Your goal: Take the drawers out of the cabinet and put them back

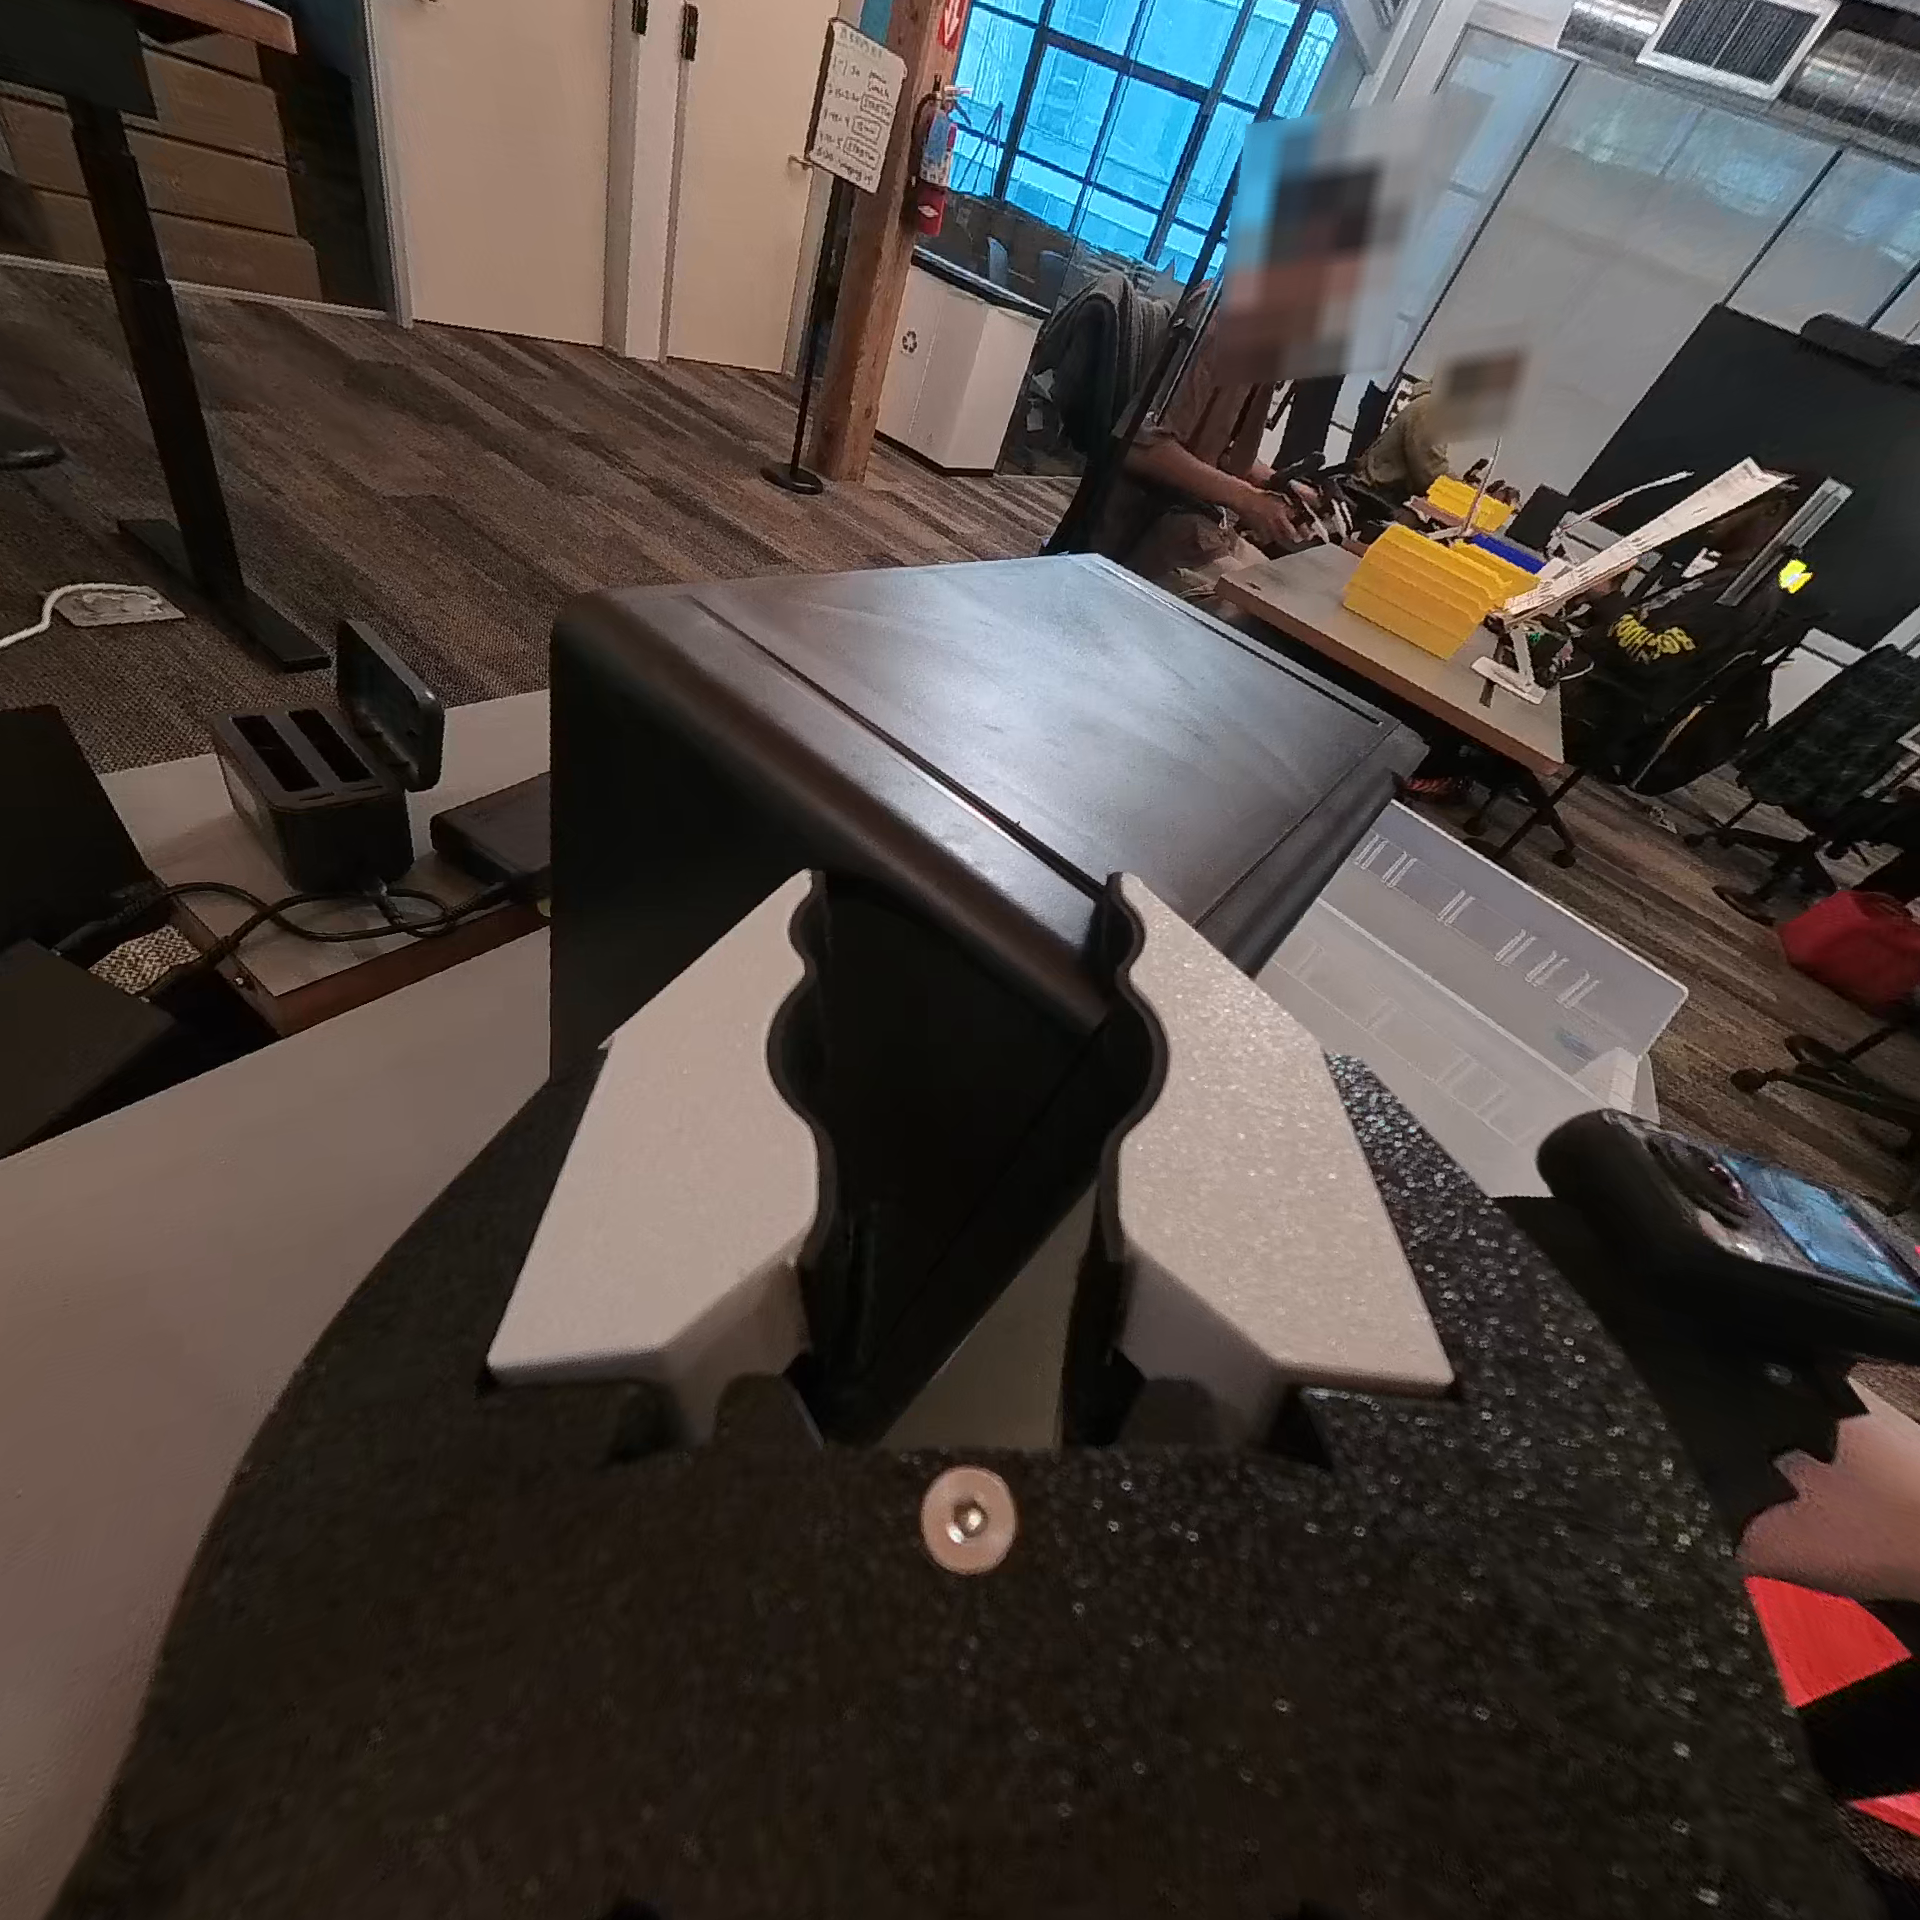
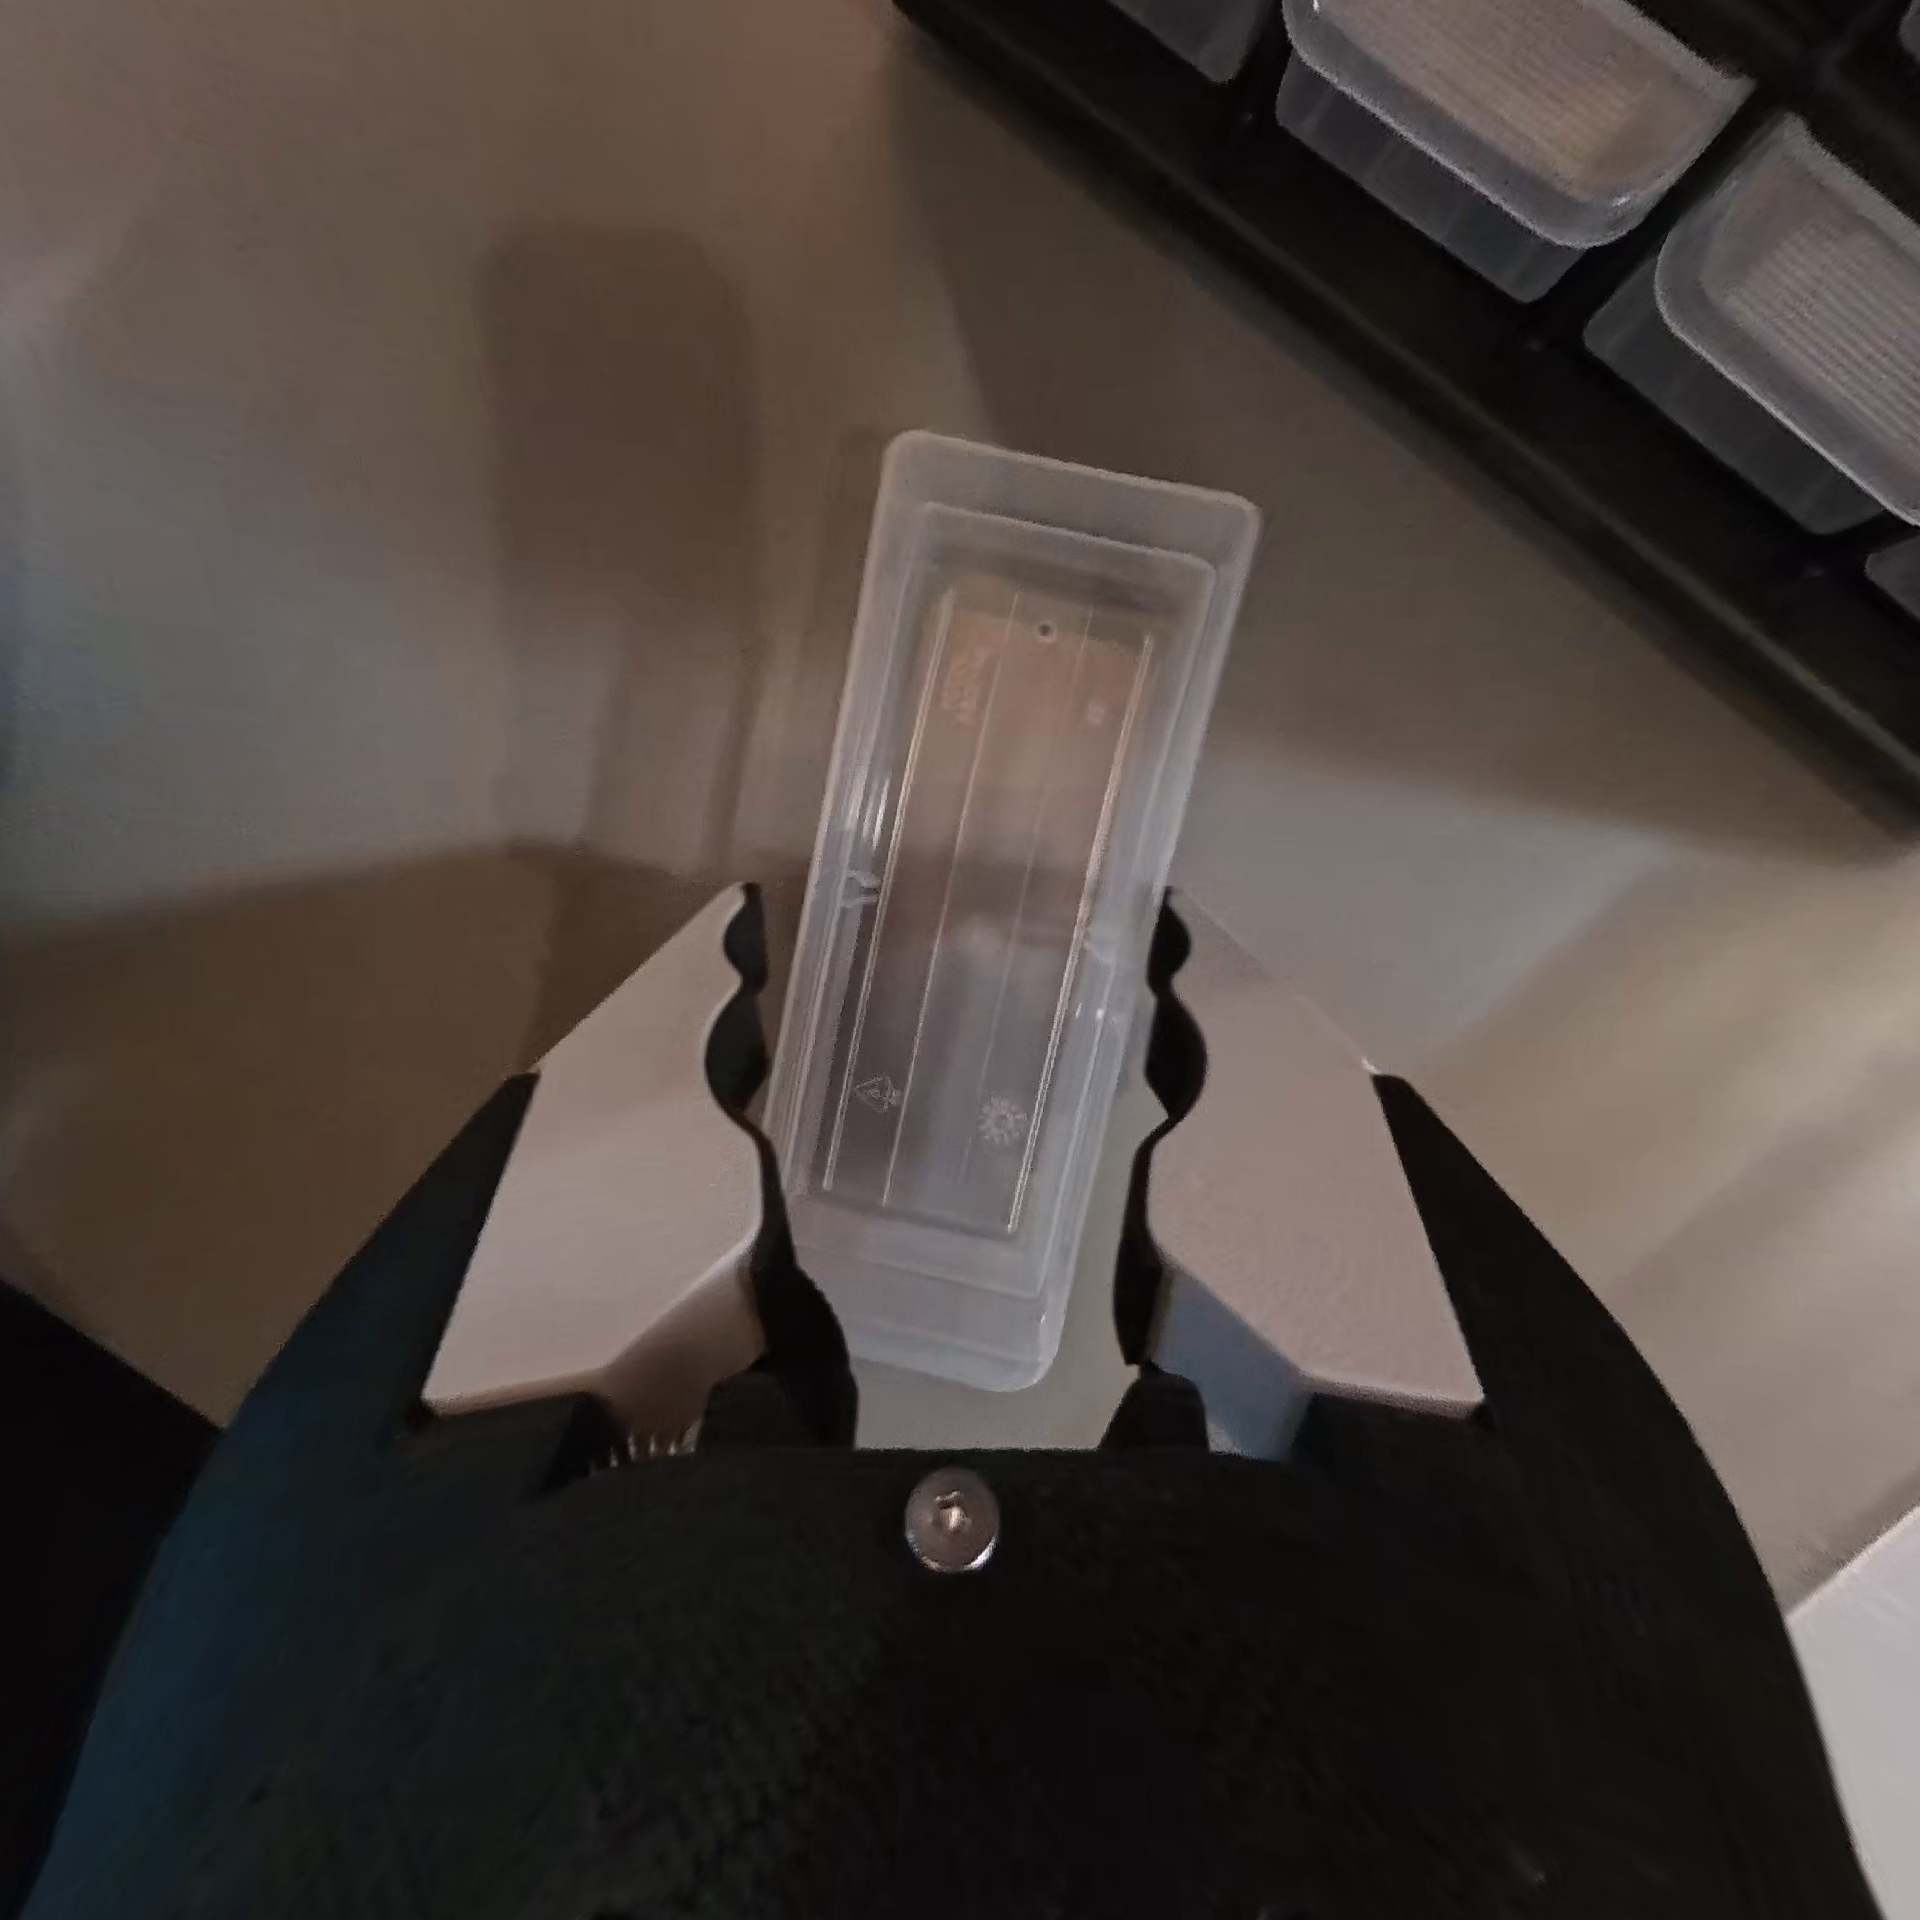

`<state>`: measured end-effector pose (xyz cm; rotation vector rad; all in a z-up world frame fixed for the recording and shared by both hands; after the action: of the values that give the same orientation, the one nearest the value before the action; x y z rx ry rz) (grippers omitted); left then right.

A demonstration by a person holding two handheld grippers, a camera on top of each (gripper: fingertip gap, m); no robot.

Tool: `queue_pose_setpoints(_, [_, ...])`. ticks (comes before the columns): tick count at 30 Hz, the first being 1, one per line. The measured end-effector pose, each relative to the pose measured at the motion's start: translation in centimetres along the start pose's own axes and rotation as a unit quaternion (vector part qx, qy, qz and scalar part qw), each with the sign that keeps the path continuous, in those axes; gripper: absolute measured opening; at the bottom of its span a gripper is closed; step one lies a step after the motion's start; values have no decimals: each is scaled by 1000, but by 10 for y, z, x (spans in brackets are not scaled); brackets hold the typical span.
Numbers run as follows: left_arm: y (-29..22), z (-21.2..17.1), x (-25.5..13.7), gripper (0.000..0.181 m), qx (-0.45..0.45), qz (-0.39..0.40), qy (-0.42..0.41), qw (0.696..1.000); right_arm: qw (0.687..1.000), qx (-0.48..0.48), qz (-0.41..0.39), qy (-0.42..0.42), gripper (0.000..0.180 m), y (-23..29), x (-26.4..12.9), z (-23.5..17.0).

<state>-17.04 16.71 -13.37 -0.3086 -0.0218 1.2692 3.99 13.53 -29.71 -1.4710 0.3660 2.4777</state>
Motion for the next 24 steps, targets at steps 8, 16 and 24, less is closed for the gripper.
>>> queue_pose_setpoints(8, [0, 0, 0, 51, 0, 0, 0, 1000, 997, -53, -11, -46, 58, -4, -38, 1])
queue_pose_setpoints(16, [0, 0, 0, 50, -1, -2, -3, 1000, 968, -24, -156, -195, 58, -119, -188, -11])
queue_pose_setpoints(24, [1, 0, 0, 50, -2, -3, -4, 1000, 989, -80, -128, -13, 58, -245, -170, -59])
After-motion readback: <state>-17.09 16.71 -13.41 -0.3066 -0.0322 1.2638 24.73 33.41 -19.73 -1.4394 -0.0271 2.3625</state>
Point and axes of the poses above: each gripper's, where its closed fingertips meet, x out along the fingers, z out of its top, y = z × x across the jaws, the point moved 5 cm from there along -x, back along the fingers, and after that the axes turned 5 degrees about x, right-handed, at the moved point
